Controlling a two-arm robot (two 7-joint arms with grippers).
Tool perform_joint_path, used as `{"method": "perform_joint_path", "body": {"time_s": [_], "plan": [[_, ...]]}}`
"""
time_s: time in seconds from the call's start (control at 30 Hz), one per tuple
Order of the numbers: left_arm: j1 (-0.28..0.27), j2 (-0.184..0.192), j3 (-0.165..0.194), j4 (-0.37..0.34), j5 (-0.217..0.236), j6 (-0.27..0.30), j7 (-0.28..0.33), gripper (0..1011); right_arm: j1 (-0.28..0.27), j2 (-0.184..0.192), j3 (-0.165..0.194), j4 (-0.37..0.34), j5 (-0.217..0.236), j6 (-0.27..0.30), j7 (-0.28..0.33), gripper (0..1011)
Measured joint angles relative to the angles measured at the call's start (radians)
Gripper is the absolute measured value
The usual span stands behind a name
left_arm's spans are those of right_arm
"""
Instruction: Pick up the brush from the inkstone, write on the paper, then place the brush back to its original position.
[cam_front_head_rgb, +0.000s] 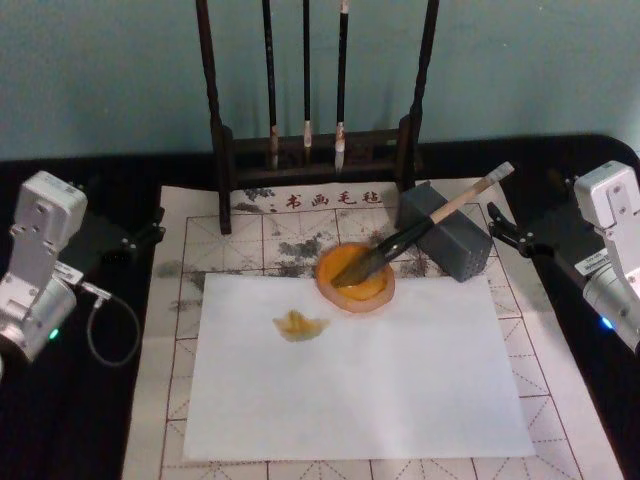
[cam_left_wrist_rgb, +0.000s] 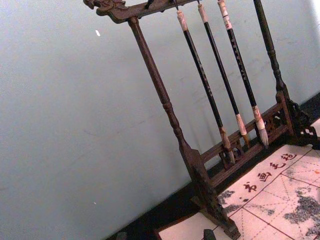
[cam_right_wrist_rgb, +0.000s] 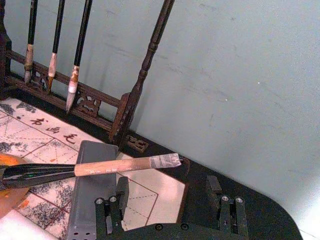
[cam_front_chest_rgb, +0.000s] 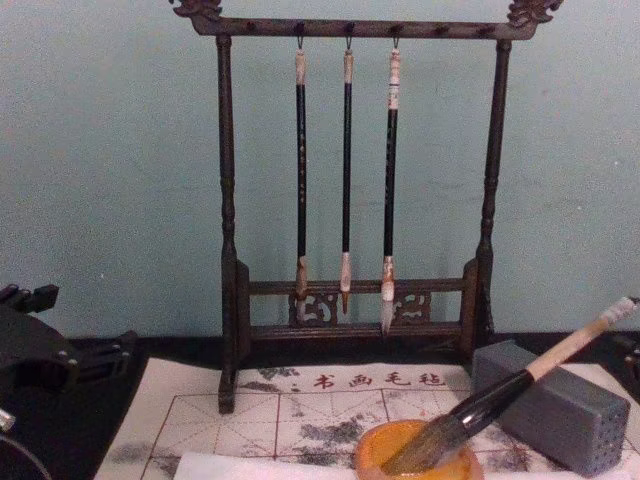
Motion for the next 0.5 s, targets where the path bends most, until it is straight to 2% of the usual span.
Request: {"method": "perform_joint_path", "body": {"time_s": [0.5], "plan": [[0.0,0.0,0.0,0.0,0.0,0.0,0.0,1001,0.0,0.0,0.0,0.0,0.0,0.0,0.0,1000]]}}
